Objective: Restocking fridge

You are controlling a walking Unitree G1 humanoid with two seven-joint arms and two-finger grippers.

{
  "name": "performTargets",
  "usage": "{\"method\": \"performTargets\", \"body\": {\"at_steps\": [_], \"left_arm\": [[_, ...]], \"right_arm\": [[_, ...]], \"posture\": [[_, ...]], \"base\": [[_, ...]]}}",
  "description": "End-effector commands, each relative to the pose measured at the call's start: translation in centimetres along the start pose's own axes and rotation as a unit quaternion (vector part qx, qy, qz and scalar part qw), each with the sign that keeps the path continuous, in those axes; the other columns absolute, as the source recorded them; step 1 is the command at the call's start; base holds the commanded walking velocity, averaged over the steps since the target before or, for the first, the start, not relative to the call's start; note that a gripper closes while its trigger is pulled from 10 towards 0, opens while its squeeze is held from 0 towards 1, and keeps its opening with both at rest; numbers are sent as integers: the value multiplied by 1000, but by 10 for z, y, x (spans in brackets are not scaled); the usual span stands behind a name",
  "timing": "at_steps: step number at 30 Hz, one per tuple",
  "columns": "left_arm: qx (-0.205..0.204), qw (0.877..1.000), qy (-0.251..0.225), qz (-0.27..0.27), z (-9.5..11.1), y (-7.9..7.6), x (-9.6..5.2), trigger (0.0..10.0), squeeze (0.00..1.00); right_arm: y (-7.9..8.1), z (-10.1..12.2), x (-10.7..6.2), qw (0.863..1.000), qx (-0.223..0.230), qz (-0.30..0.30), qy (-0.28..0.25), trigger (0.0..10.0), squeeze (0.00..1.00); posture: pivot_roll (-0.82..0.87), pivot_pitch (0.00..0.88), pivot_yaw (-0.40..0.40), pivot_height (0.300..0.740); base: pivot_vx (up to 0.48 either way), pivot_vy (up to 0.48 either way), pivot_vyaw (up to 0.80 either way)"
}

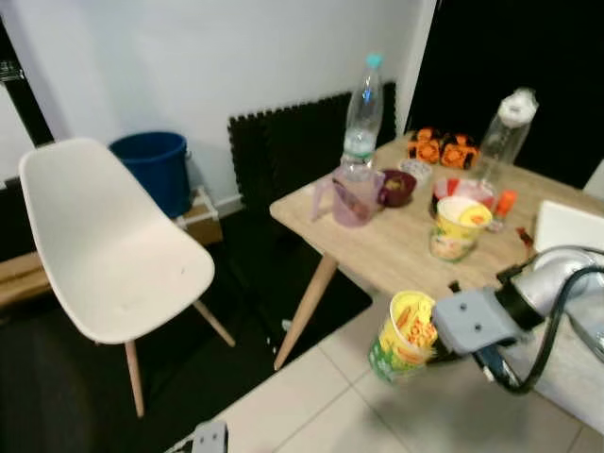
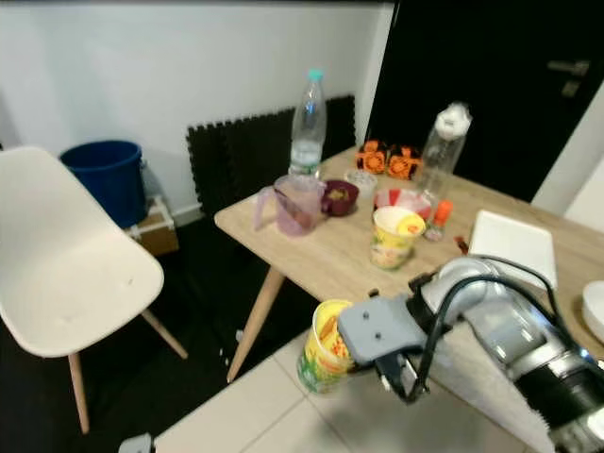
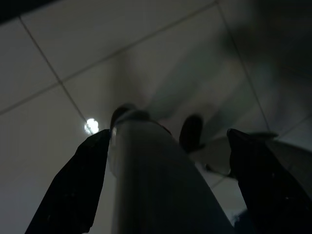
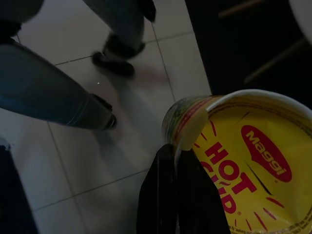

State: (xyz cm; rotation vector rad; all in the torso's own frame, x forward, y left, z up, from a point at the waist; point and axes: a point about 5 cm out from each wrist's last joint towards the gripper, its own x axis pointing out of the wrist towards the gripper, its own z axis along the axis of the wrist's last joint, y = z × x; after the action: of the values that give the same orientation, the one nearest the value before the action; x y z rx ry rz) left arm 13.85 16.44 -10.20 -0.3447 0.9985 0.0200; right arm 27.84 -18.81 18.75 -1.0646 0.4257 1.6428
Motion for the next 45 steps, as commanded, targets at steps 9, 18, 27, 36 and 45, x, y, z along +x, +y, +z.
{"method": "performTargets", "body": {"at_steps": [9,18,27,36,45], "left_arm": [[-7,1000,21,5,-12,1,-2,10000,0],[-6,1000,21,5,-12,1,-2,10000,0],[-8,1000,20,7,-12,3,-3,10000,0],[-4,1000,20,9,-11,6,-4,10000,0],[12,1000,19,10,-10,7,-4,10000,0]], "right_arm": [[6,-26,32,998,36,-22,39,10000,0],[29,-81,88,975,171,-80,117,10000,0],[95,-135,137,882,363,-182,237,10000,0],[176,-145,170,786,494,-234,289,10000,0],[226,-137,187,726,561,-234,323,10000,0]], "posture": [[-77,0,-65,740],[-77,0,-65,740],[-74,0,-61,740],[-70,0,-47,740],[-65,0,-43,740]], "base": [[-276,0,0],[-271,0,0],[-263,0,0],[-262,0,0],[-141,0,0]]}}
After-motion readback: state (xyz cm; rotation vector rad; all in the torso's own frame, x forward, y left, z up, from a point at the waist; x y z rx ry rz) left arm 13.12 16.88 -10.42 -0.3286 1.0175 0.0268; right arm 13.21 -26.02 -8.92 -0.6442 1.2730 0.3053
